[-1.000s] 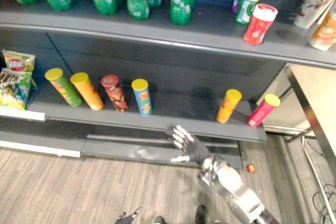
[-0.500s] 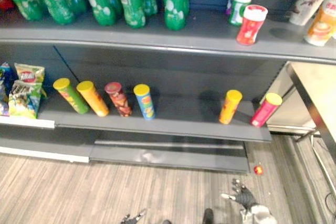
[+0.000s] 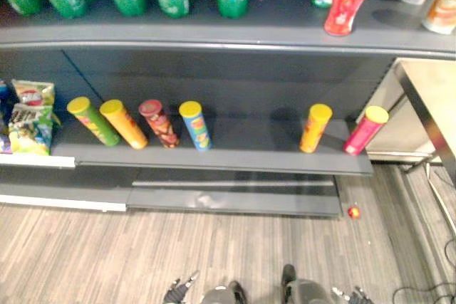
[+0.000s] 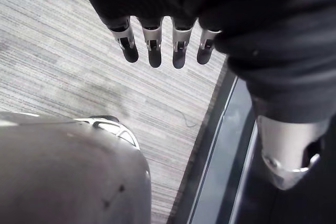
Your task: Put the gum and the chips on the shelf.
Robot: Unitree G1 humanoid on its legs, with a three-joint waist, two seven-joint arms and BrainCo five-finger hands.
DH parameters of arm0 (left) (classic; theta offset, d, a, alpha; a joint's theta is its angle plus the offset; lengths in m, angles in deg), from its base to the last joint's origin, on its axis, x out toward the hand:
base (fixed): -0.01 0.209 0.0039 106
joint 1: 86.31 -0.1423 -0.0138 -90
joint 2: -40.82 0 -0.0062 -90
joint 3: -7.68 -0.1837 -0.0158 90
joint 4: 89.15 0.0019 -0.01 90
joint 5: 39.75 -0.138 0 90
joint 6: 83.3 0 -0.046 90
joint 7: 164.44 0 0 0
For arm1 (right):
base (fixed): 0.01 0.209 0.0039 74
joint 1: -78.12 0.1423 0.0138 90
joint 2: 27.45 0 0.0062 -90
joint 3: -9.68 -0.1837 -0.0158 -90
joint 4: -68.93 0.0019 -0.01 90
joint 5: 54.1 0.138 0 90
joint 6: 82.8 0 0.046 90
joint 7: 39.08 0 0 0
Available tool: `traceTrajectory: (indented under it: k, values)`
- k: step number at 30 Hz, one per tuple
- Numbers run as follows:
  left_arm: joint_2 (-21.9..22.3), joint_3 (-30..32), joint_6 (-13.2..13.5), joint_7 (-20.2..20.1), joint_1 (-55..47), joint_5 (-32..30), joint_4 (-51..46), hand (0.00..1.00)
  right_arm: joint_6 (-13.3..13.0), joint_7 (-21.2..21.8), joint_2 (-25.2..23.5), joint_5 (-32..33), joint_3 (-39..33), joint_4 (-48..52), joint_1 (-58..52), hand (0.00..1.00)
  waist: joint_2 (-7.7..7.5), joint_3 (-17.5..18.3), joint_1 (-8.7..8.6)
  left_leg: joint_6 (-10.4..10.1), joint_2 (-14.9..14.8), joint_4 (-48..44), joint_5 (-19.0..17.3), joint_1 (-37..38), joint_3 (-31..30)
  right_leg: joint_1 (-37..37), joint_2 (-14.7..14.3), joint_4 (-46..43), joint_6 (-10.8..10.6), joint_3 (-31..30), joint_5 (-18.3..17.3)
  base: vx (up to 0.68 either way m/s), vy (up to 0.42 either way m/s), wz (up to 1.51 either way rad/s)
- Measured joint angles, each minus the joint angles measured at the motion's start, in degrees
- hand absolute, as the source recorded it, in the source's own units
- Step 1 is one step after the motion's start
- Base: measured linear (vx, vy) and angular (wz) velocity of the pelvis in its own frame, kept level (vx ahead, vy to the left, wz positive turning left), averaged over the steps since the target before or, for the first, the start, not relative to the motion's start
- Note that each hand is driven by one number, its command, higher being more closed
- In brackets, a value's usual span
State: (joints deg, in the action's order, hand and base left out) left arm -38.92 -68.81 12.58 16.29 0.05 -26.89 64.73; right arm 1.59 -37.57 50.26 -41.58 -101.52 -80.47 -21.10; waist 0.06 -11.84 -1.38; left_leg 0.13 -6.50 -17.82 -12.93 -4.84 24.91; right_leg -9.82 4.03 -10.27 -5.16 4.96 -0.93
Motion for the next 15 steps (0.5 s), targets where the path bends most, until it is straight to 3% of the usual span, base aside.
traceTrajectory:
  k: [3, 6, 9, 11, 12, 13, 14, 15]
  values:
    - [0.9, 1.9, 0.2, 0.1, -0.2, 0.1, 0.0, 0.00, 0.1, 0.0, -2.1, 1.3, -1.4, 1.8, -0.5, 0.00, 0.00, -0.4, 0.75, 1.9, -2.5, -0.3, -1.0, -0.1, 8.3, -2.0, 0.7, 3.0, -0.8, 1.4, 0.6, -0.16, 0.154, -1.57]
    - [1.7, 2.8, 0.3, 0.1, 0.8, -0.2, -0.3, 0.00, 0.2, -0.6, -2.4, 2.2, -3.1, 2.0, -1.7, 0.00, 1.39, -1.2, 0.43, 2.1, -6.8, -0.3, -1.0, 1.0, 17.9, -3.6, 6.1, -7.3, 3.8, 14.8, -2.1, -0.10, 0.140, -1.62]
    - [1.1, 2.1, 0.4, -0.4, 1.5, -0.6, -0.8, 0.00, 0.3, -1.5, -2.5, 2.8, -3.1, -0.3, -1.6, 0.00, 0.50, -0.8, 0.03, 0.7, -7.8, 2.2, 1.0, 3.3, 26.2, 0.7, 11.7, -12.2, 3.7, 17.0, -2.5, -0.02, -0.012, -1.63]
    - [1.1, 2.0, 0.6, -1.0, 1.6, -0.5, -0.6, 0.00, 0.3, -1.9, -2.4, 2.8, -3.3, -1.4, -0.9, 0.00, 0.14, -0.8, 0.05, -0.1, -8.4, 2.7, 2.2, 3.5, 29.6, 3.1, 13.2, -9.7, 3.0, 18.4, -2.1, -0.02, -0.188, -1.09]
    - [0.4, 2.1, 0.3, -1.0, 1.5, -0.5, -0.3, 0.00, 0.3, -2.1, -2.4, 3.2, -3.1, -2.3, 0.9, 0.00, -1.19, -0.7, 0.27, -1.0, -8.7, 2.5, 3.2, 3.6, 32.8, 4.8, 13.7, -4.0, 0.2, 19.6, -0.9, -0.02, -0.248, -0.96]
    - [0.0, 2.1, 0.2, -1.0, 1.6, -0.5, -0.1, 0.00, 0.3, -2.1, -2.5, 3.2, -3.0, -2.4, 1.7, 0.00, -1.54, -0.7, 0.33, -1.3, -8.9, 2.5, 3.8, 3.6, 33.8, 5.3, 12.8, -1.6, -0.7, 20.0, -1.5, -0.04, -0.353, -1.17]
    - [0.2, 2.2, 0.1, -1.0, 1.6, -0.4, 0.2, 0.00, 0.3, -2.1, -1.7, 3.1, -2.9, -2.5, 3.4, 0.00, -1.07, -0.9, 0.37, -1.9, -9.7, 2.7, 5.1, 3.7, 35.8, 5.6, 11.2, 2.2, -2.2, 19.9, -1.6, -0.05, -0.322, -0.82]
    - [1.1, 2.2, 0.1, -1.0, 1.6, -0.4, 0.7, 0.00, 0.2, -2.1, -1.2, 3.2, -3.0, -2.5, 4.6, 0.00, 0.08, -1.2, -0.21, -2.7, -10.4, 4.0, 7.0, 4.0, 35.7, 5.5, 9.5, 3.2, -1.9, 19.3, -1.2, -0.06, -0.354, -0.74]
